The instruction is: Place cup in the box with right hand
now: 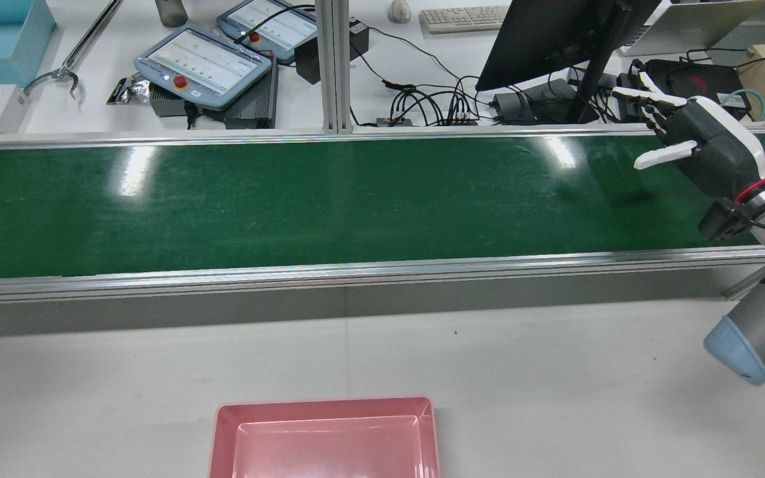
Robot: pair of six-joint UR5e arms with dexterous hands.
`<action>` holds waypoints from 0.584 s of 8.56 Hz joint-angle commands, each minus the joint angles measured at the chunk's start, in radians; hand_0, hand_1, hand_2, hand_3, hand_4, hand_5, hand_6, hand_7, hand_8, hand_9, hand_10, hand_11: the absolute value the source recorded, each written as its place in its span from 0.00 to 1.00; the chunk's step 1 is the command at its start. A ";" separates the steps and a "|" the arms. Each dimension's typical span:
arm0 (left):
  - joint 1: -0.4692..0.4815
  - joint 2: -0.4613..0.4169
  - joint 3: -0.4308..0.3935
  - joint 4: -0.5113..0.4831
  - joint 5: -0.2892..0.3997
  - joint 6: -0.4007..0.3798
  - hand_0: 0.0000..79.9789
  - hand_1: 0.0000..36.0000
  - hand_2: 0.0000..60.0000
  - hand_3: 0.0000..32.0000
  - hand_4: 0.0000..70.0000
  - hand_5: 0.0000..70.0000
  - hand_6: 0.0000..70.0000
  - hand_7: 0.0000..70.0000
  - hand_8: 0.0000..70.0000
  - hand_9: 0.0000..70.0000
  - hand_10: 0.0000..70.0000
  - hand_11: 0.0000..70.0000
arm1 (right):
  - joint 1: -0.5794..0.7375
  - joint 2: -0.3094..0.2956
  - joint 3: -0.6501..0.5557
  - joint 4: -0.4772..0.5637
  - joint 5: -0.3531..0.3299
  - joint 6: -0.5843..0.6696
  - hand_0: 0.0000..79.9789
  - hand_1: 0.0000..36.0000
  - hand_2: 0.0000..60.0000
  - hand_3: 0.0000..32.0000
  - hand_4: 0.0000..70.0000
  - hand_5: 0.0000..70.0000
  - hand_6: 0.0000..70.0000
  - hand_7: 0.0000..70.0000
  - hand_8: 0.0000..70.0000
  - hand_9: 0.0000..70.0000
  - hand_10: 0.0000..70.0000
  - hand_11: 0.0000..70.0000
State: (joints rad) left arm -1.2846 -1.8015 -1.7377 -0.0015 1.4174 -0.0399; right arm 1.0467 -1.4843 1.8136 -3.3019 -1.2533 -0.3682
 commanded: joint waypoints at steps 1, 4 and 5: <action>-0.001 -0.001 0.000 0.000 0.000 0.000 0.00 0.00 0.00 0.00 0.00 0.00 0.00 0.00 0.00 0.00 0.00 0.00 | 0.000 0.001 0.001 0.001 0.000 0.002 0.71 0.41 0.00 0.25 0.11 0.07 0.00 0.00 0.00 0.00 0.00 0.00; -0.001 0.001 0.000 0.000 0.000 0.000 0.00 0.00 0.00 0.00 0.00 0.00 0.00 0.00 0.00 0.00 0.00 0.00 | 0.004 -0.005 0.001 0.001 0.000 0.014 0.70 0.46 0.06 0.24 0.09 0.07 0.00 0.00 0.00 0.00 0.00 0.00; -0.001 0.001 0.000 0.000 0.000 0.000 0.00 0.00 0.00 0.00 0.00 0.00 0.00 0.00 0.00 0.00 0.00 0.00 | 0.006 -0.005 0.003 0.001 0.000 0.015 0.70 0.46 0.06 0.24 0.09 0.07 0.00 0.00 0.00 0.00 0.00 0.00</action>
State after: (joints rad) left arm -1.2853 -1.8012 -1.7376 -0.0015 1.4174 -0.0399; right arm 1.0498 -1.4873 1.8145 -3.3012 -1.2533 -0.3585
